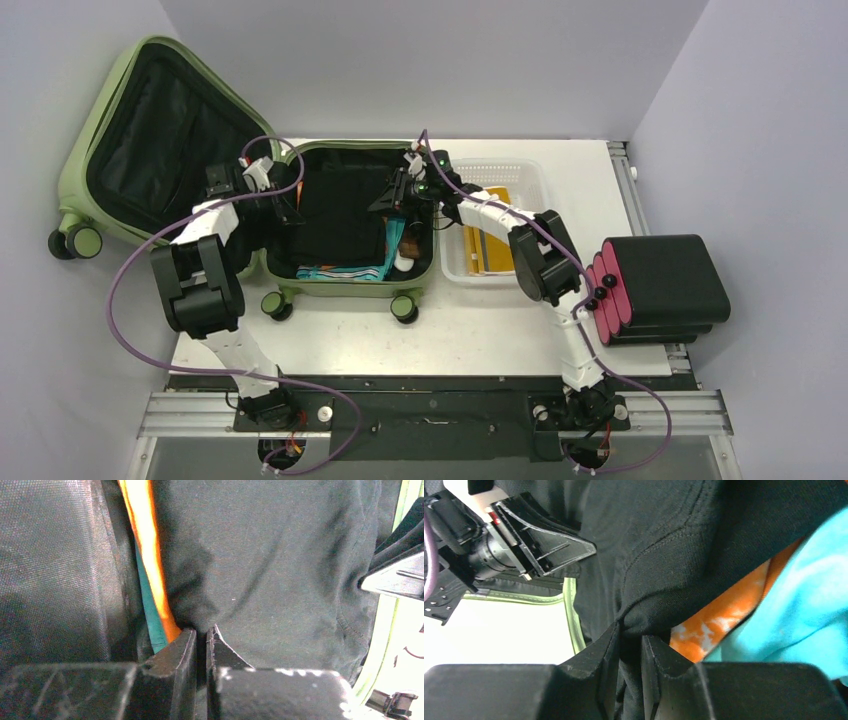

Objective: Open, take out, and arrange the luggage
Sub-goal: Pick up the clothes from the luggage.

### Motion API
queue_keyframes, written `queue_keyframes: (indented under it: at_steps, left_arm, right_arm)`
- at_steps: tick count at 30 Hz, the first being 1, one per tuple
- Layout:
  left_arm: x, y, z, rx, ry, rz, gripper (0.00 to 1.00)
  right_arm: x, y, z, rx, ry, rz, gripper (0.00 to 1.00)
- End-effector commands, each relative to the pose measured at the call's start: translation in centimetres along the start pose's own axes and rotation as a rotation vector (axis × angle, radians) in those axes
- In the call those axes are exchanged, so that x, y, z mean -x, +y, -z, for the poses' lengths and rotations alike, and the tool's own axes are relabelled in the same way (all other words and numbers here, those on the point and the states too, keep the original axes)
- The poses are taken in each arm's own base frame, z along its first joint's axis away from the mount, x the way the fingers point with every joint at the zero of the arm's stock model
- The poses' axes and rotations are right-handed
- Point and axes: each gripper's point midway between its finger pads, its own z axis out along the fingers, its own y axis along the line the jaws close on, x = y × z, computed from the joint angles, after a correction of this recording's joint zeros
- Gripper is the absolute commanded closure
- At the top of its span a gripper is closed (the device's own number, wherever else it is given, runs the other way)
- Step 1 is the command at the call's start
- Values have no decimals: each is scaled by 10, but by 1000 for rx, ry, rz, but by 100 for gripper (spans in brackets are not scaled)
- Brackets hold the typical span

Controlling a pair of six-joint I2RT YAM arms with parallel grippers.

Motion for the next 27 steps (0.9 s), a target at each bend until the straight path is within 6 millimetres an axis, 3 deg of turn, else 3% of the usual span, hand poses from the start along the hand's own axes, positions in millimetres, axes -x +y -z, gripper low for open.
queue_keyframes:
  at_steps: [1, 4, 9, 14, 17, 19, 27]
  left_arm:
    - [46, -1, 9, 22, -136, -108, 100]
    - [57, -12, 20, 28, -182, -132, 100]
    - [57, -32, 20, -1, -190, -150, 100]
    - [45, -54, 6, -28, -156, -182, 100]
    - [44, -61, 3, -27, -156, -202, 100]
    - [46, -63, 2, -23, -158, -209, 100]
    - [52, -79, 9, -62, -177, -218, 100]
  right_arm:
    - [3, 7, 7, -29, -7, 50, 81]
    - [1, 7, 5, -39, 1, 53, 74]
    - [2, 10, -1, -31, 4, 46, 62]
    - [10, 39, -3, 144, -41, -12, 49]
    - [9, 49, -4, 182, -33, -14, 47]
    - [9, 47, -6, 160, -31, 6, 46]
    - [8, 0, -20, -68, -18, 29, 53]
